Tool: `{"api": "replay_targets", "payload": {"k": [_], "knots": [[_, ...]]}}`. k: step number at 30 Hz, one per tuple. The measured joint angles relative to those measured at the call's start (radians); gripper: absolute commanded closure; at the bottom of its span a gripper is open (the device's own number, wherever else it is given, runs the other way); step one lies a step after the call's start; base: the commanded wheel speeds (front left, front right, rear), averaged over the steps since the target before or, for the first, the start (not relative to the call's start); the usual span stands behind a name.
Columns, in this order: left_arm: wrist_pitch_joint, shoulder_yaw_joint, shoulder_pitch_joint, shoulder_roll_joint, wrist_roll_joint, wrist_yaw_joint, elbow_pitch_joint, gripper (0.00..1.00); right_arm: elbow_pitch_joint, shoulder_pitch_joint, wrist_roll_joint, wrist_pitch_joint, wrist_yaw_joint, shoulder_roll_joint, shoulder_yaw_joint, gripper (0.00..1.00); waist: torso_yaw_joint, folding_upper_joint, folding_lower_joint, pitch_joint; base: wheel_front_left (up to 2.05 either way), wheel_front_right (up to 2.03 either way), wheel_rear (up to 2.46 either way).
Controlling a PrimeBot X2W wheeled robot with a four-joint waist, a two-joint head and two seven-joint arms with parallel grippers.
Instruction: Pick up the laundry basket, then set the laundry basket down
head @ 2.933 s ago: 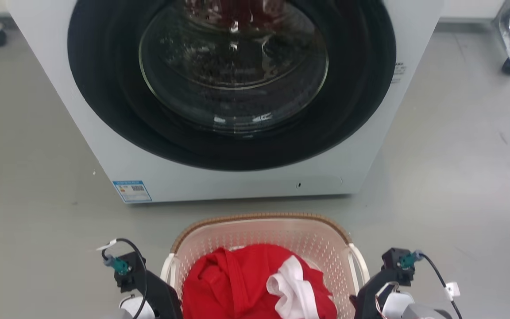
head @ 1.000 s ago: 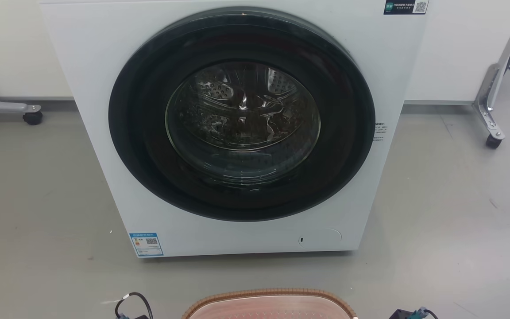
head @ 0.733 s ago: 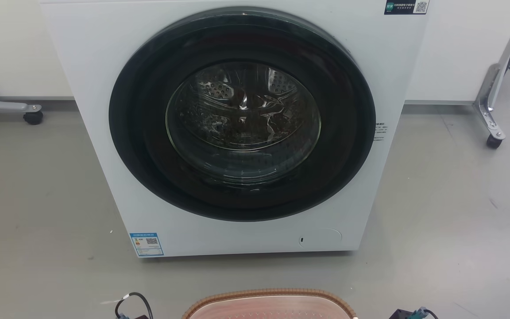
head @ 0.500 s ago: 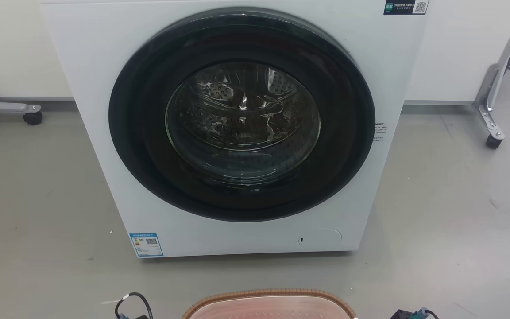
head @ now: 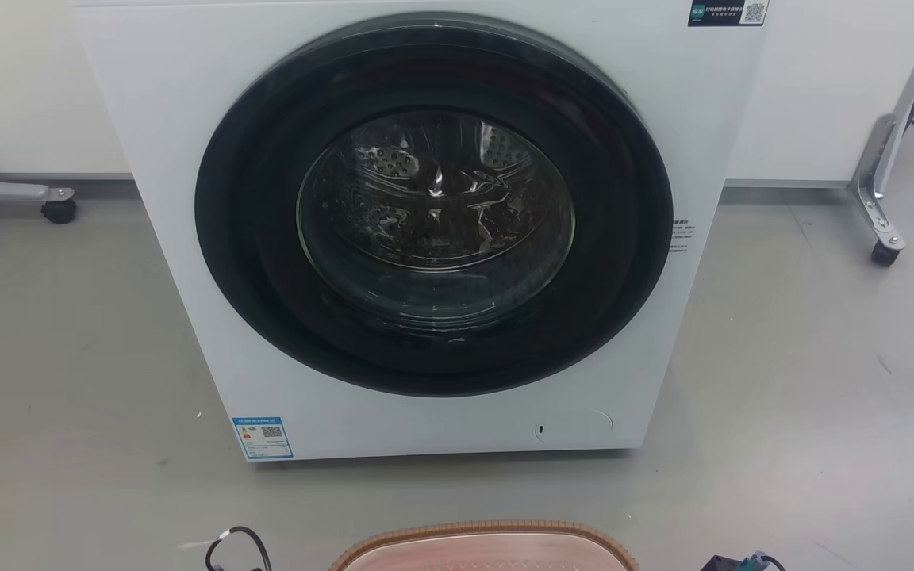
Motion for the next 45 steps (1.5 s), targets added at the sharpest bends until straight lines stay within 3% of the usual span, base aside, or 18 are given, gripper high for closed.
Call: {"api": "replay_targets", "payload": {"k": [12, 21, 45], "knots": [[-0.008, -0.026, 0.005, 0.001, -0.005, 0.004, -0.015, 1.0, 0.002, -0.001, 0.01, -0.012, 0.0, -0.002, -0.005, 1.0, -0.003, 0.0, 0.0, 0.019, 0.0, 0.0, 0.0], [-0.077, -0.038, -0.007, 0.0, 0.012, 0.006, -0.026, 1.0, -0.008, -0.023, 0.008, -0.074, -0.016, 0.0, -0.002, 1.0, -0.007, 0.0, 0.0, 0.078, 0.0, 0.0, 0.0], [-0.27, -0.039, -0.228, 0.038, 0.056, 0.004, -0.107, 1.0, -0.077, -0.253, -0.045, -0.269, -0.053, -0.01, 0.005, 1.0, -0.021, 0.0001, 0.0002, 0.393, 0.0, 0.0, 0.0]]}}
